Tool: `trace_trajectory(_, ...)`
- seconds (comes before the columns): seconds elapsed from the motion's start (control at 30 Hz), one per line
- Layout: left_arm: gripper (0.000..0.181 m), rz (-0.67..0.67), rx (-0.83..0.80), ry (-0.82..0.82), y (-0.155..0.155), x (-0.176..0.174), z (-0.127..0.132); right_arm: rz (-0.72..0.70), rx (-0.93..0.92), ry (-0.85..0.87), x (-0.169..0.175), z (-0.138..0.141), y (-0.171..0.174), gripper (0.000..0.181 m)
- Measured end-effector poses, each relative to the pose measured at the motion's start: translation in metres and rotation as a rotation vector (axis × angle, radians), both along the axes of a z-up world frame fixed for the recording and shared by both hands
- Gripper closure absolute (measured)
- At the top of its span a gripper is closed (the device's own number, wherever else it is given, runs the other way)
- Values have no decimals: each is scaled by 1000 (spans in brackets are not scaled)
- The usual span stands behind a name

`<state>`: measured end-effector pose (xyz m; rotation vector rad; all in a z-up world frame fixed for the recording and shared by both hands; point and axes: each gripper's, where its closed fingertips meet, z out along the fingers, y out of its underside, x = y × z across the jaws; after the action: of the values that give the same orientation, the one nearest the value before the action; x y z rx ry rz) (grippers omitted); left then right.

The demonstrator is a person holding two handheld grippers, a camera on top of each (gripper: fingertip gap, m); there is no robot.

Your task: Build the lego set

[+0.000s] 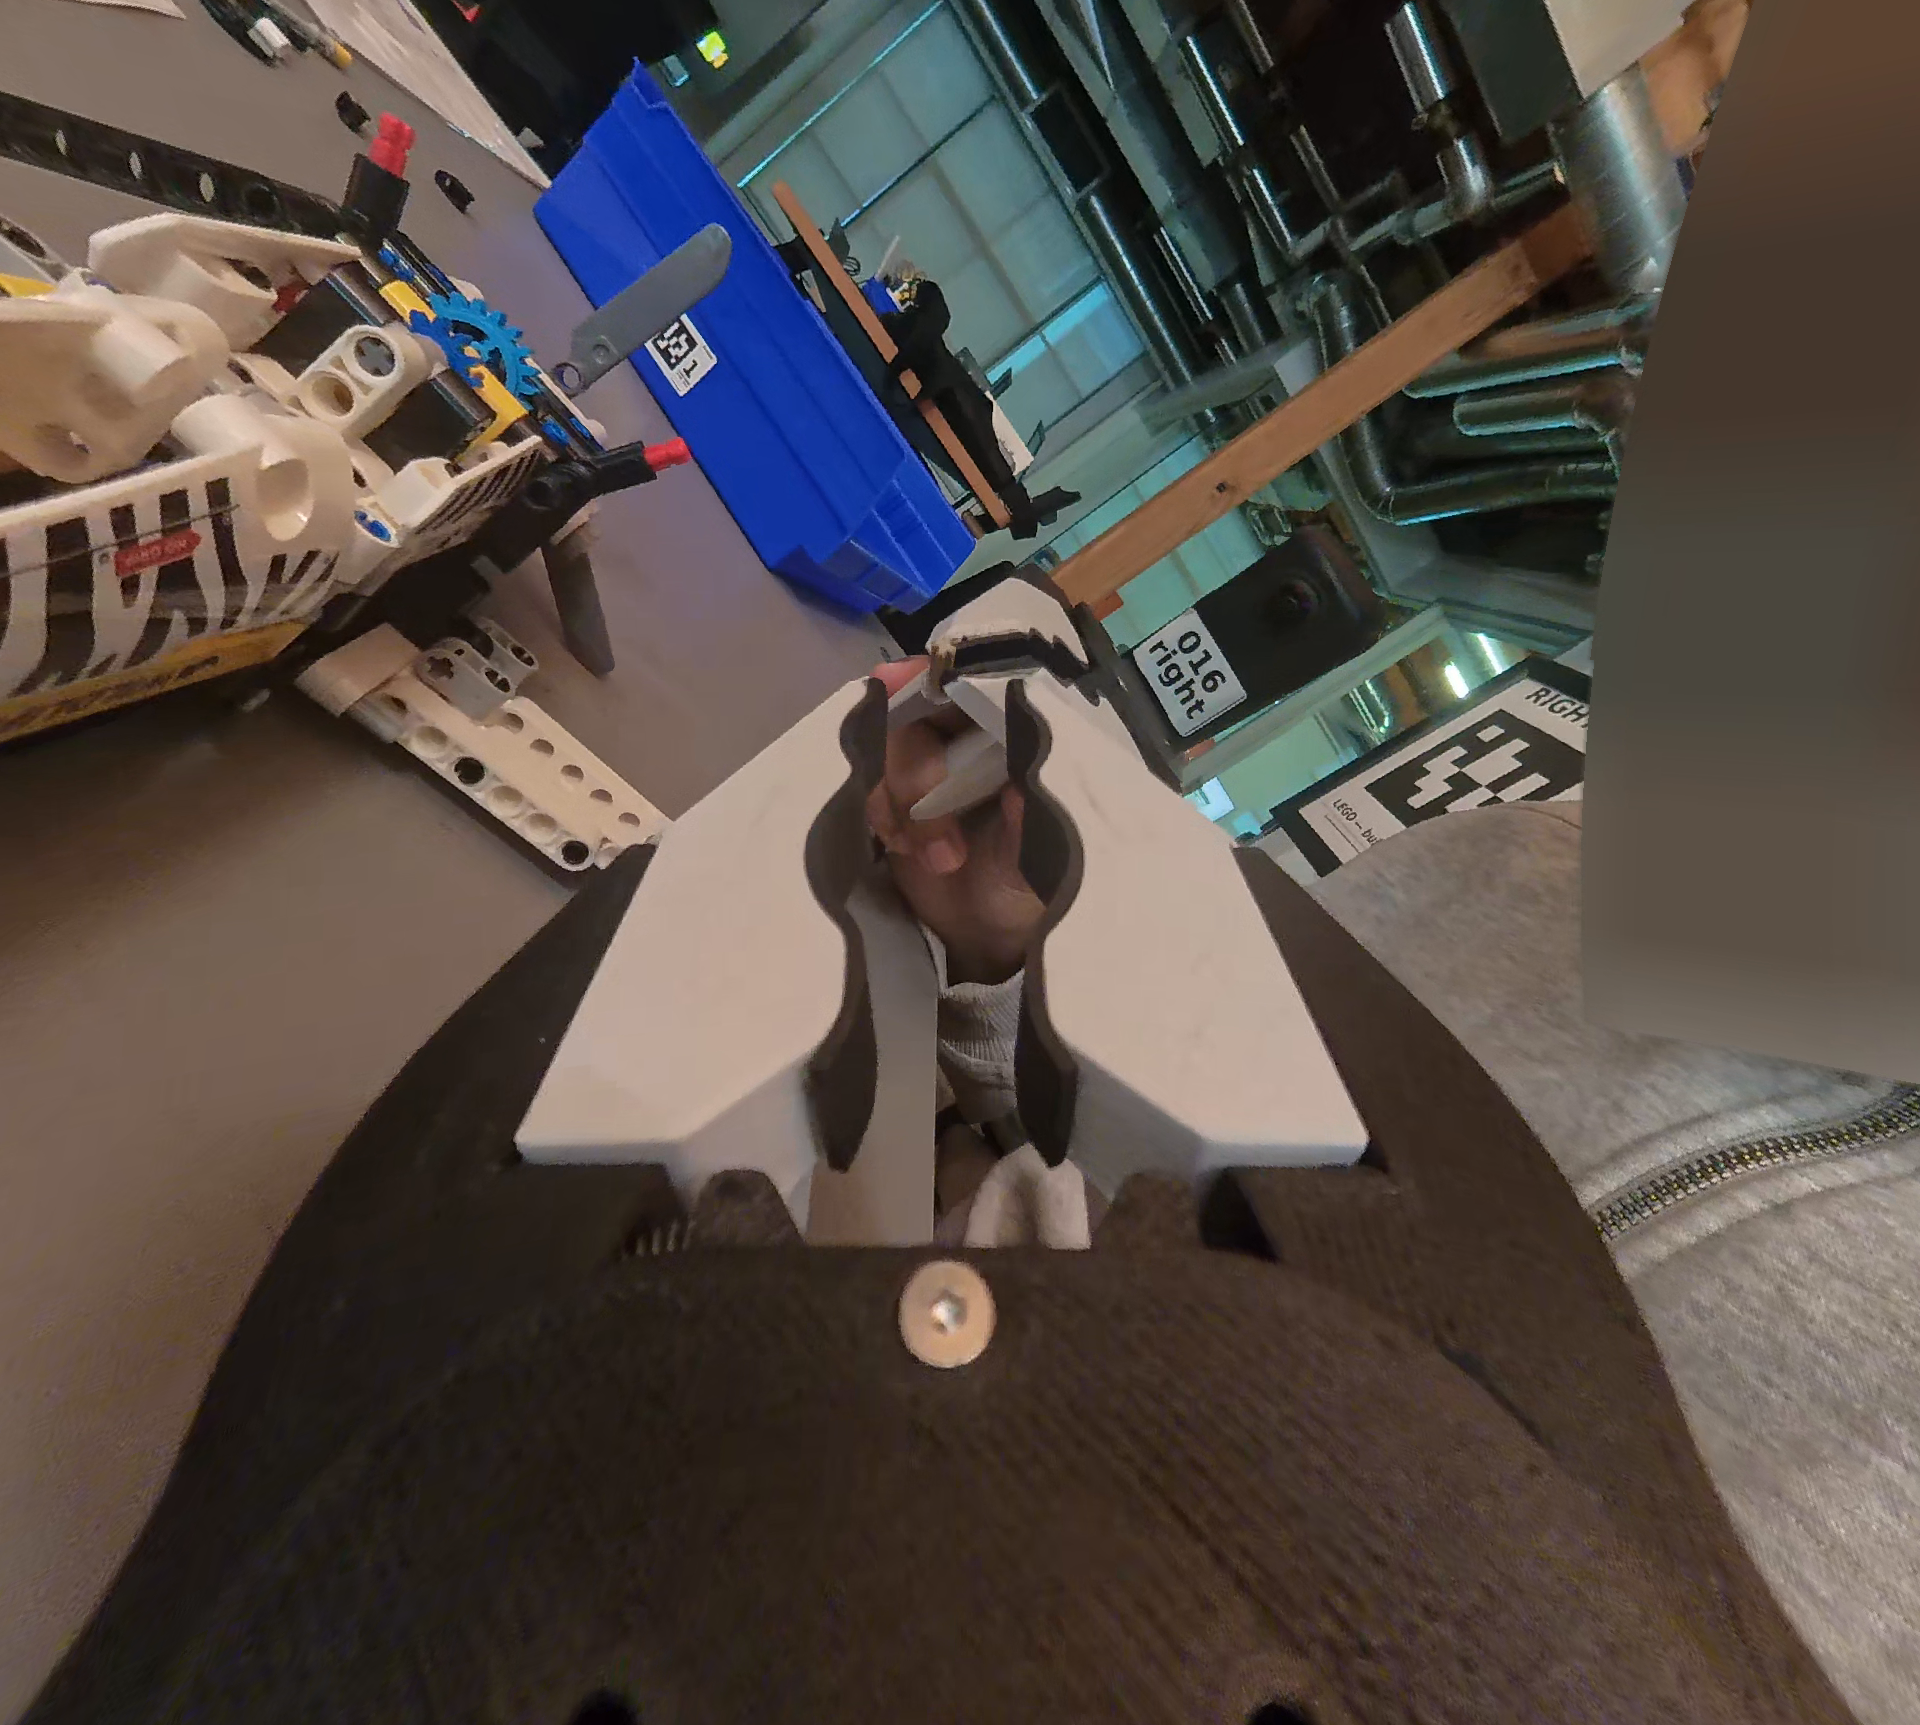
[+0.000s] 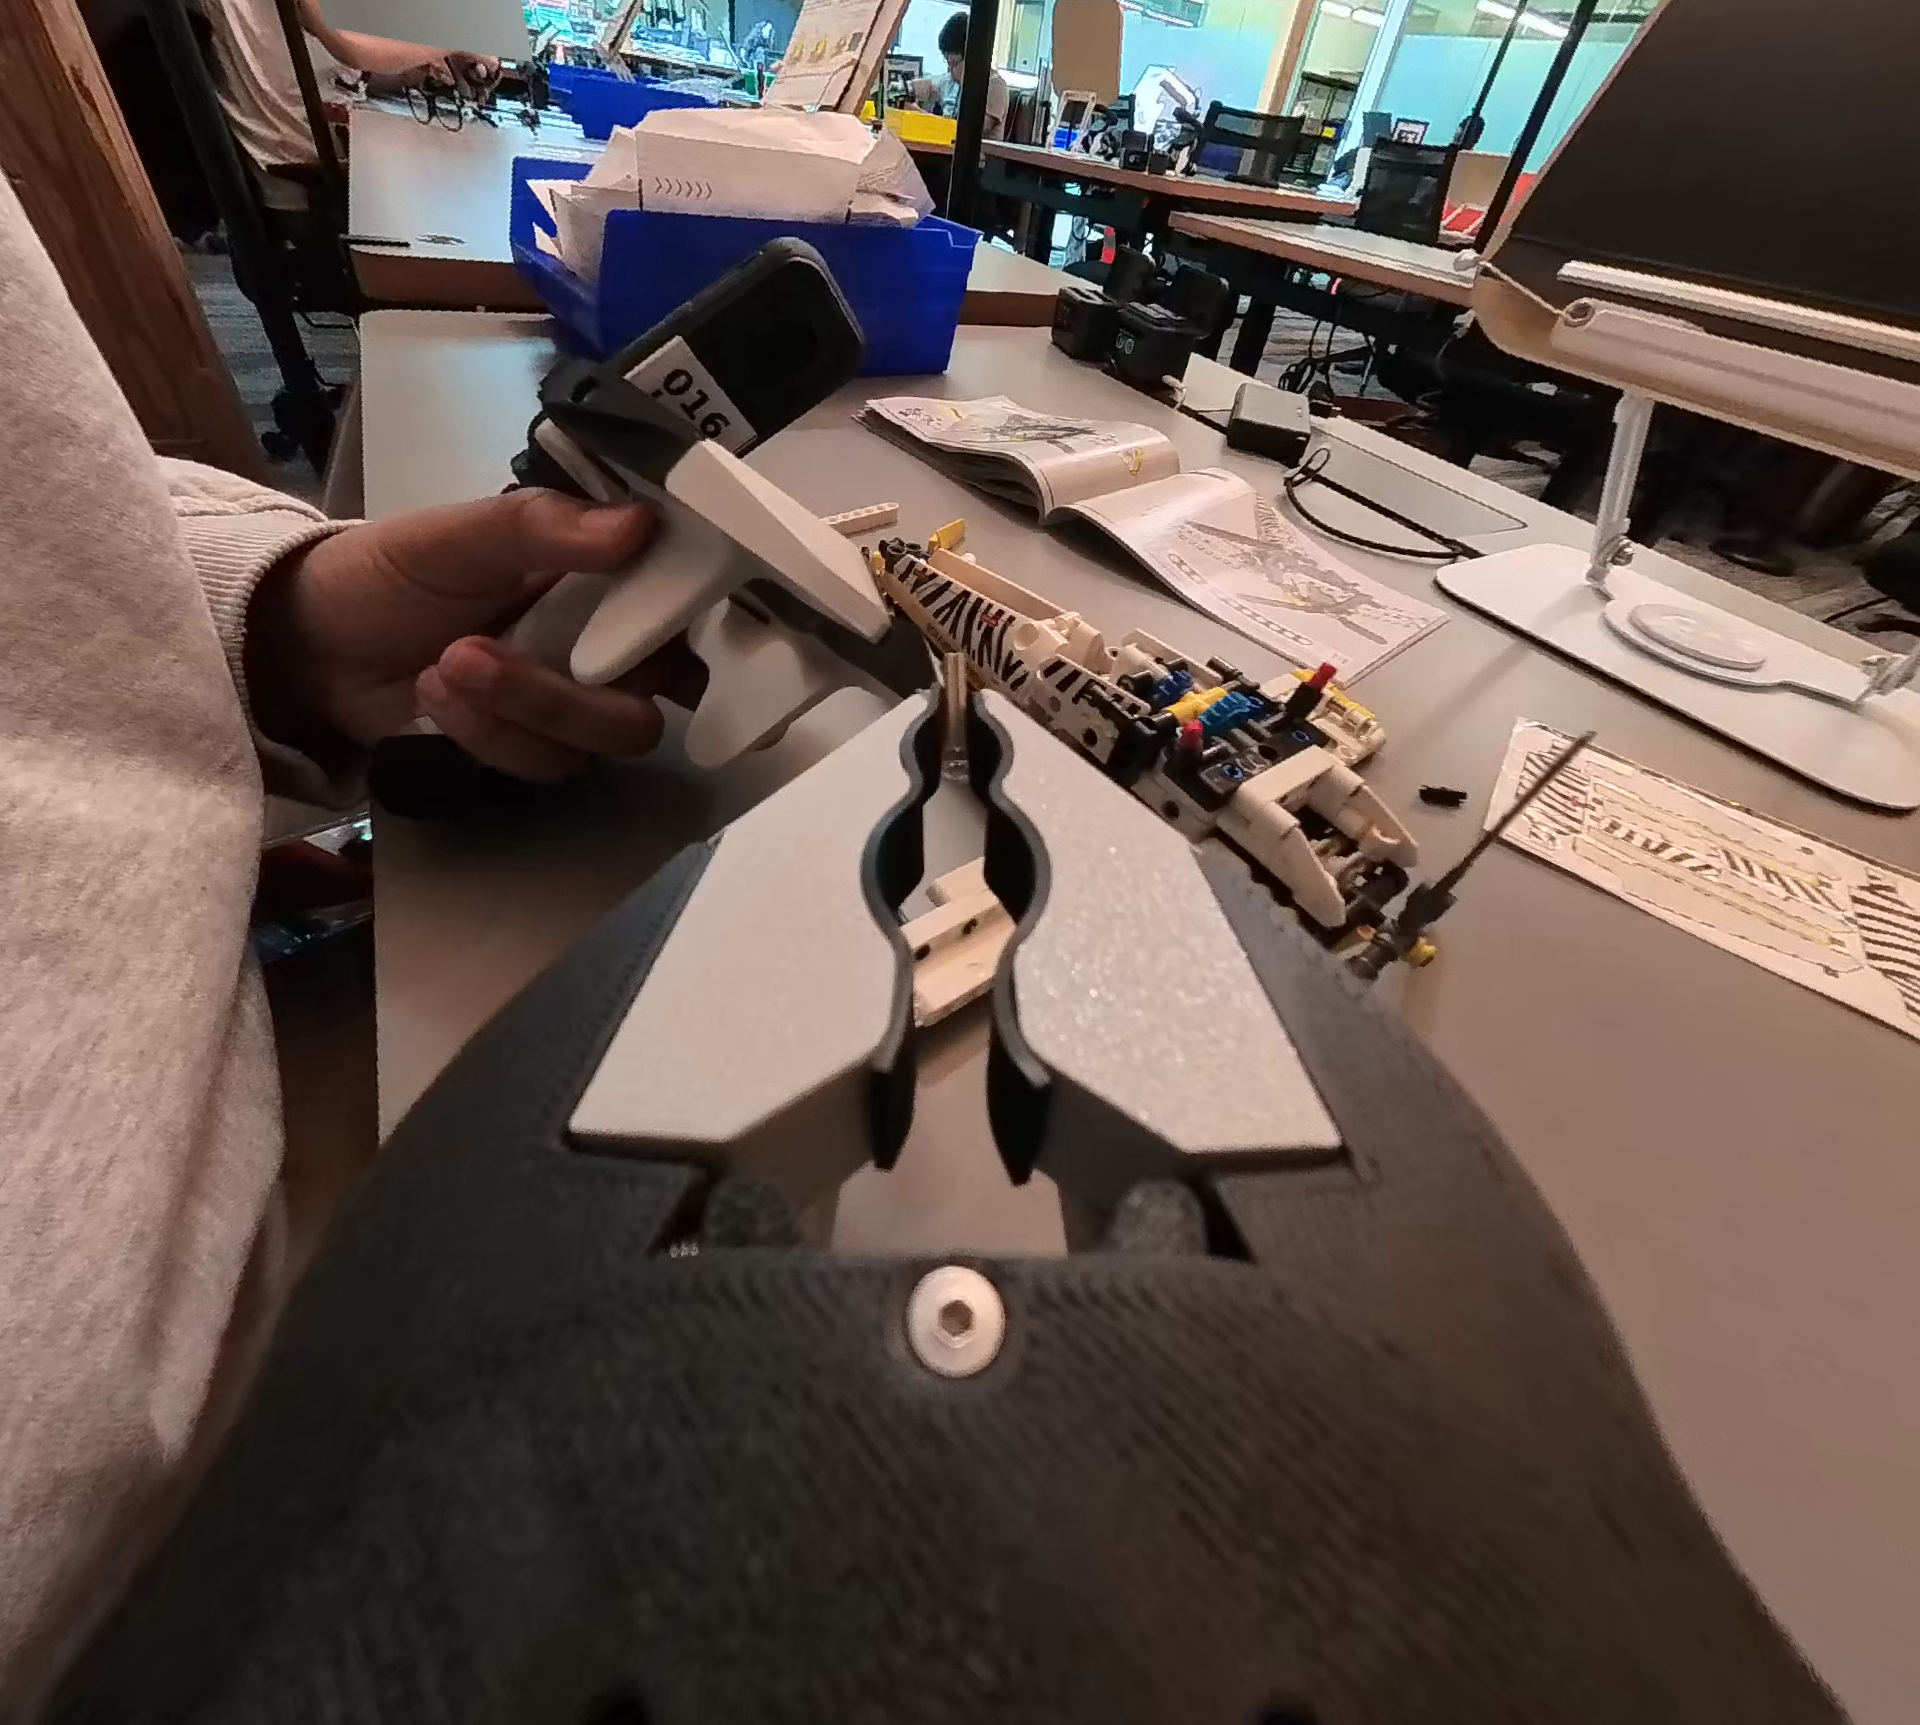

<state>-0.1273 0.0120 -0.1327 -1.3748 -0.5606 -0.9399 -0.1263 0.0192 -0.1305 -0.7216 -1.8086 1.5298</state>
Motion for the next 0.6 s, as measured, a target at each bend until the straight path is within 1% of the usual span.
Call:
trace_trajectory(0.03, 161, 0, -1, 0, 0, 0, 0, 4, 3, 2, 1, 0, -1, 179)
trace_trajectory(0.6, 167, -22, -16, 20, 2, 6, -2, 31, 80, 26, 5, -5, -10, 179)
